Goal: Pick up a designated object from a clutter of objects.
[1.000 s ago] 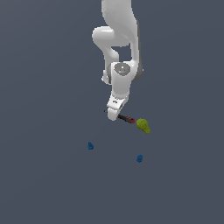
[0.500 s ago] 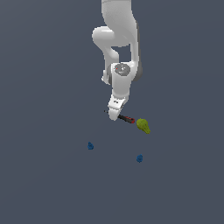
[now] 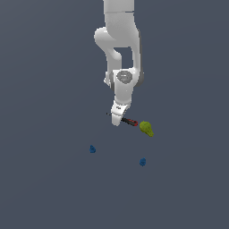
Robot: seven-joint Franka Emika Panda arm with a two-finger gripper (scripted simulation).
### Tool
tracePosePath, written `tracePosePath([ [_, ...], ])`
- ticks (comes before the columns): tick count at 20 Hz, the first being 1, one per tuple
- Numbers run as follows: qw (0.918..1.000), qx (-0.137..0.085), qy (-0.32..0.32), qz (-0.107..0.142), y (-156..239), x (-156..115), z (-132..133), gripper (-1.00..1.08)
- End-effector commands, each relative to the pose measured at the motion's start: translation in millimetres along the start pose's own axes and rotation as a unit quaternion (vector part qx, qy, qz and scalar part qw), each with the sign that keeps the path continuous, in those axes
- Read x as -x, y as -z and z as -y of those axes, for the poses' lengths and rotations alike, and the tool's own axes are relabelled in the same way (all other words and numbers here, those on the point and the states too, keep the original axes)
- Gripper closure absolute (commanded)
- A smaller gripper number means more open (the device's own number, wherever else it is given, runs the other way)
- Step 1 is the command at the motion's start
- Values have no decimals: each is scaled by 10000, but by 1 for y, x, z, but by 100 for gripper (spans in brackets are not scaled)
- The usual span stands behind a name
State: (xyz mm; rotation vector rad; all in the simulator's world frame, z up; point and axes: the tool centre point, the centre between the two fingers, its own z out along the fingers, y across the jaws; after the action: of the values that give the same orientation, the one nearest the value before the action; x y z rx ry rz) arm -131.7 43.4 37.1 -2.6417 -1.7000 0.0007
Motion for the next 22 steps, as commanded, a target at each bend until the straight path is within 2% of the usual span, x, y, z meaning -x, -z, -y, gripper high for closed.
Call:
tracePosePath([
  [1,10000,1,5,0,-10,0,0,-92],
  [9,10000,3,12,2,-22,0,0,-92],
  [10,10000,3,12,2,-22,0,0,108],
  [22,10000,3,12,2,-22,0,-1,108],
])
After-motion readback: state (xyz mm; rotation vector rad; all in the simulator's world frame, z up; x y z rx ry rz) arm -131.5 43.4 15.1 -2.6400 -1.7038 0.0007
